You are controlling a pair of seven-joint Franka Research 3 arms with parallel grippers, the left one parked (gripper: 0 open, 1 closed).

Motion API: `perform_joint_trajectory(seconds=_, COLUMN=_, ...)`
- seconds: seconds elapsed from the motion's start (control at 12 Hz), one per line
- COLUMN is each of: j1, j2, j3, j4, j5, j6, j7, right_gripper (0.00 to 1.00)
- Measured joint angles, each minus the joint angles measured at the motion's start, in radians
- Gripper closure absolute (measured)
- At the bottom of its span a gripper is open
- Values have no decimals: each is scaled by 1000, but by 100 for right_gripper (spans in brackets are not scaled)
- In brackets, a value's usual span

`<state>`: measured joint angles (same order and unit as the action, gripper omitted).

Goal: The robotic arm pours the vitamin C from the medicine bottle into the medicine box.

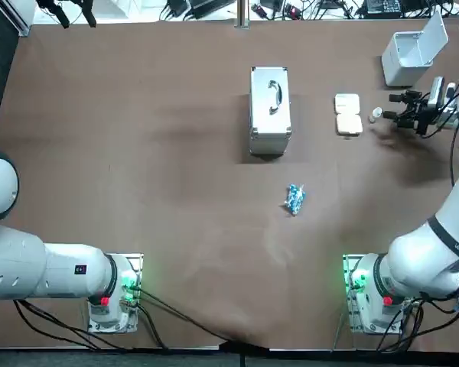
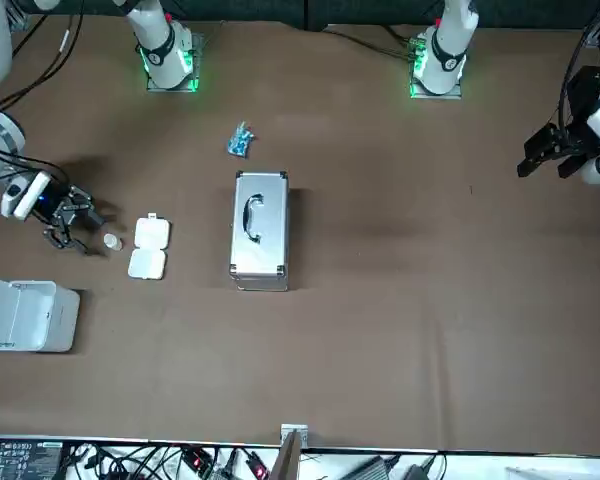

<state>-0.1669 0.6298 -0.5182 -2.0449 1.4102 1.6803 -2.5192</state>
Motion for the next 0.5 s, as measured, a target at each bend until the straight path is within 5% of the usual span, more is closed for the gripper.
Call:
perform_joint_trajectory(seconds=0.33, j1=16, j2=-145, j3=1, j4=0, j5=-197, j6=123, j7=225, right_gripper=0)
perform_joint_trajectory(seconds=0.5, j1=62, j2=-258, j3=8, j4=1, j5=-400, j6=171, j7=549, right_gripper=0)
